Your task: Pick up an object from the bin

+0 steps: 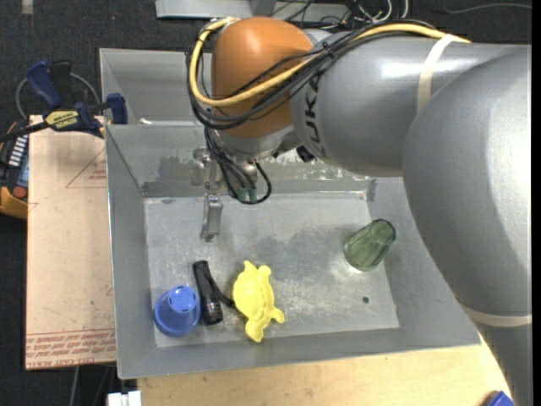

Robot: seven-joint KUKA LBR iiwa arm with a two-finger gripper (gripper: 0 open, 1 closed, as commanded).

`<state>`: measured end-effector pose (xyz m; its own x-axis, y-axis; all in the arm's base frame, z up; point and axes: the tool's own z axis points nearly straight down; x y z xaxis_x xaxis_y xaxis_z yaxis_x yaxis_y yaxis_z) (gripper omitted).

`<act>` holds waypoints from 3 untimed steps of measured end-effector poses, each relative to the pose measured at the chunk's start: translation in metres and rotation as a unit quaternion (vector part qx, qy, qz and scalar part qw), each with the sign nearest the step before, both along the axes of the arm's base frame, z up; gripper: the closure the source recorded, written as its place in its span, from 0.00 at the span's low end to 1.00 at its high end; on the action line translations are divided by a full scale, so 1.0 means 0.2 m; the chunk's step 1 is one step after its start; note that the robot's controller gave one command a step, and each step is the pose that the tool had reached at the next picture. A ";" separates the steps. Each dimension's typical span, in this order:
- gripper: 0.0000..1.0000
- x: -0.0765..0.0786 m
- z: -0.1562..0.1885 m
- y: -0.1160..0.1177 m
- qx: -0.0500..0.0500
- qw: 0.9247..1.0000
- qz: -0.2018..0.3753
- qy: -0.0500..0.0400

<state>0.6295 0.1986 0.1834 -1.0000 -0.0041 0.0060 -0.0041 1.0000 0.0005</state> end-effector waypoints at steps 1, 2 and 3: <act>0.00 0.01 0.03 -0.01 0.001 1.000 -0.002 -0.004; 0.00 -0.32 -0.44 -0.05 0.001 0.991 0.136 -0.002; 0.00 -0.37 -0.25 -0.41 0.001 0.984 0.177 -0.005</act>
Offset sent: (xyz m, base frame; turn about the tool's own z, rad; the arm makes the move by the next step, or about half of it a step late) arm -0.0810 -0.0138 -0.1134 -0.3477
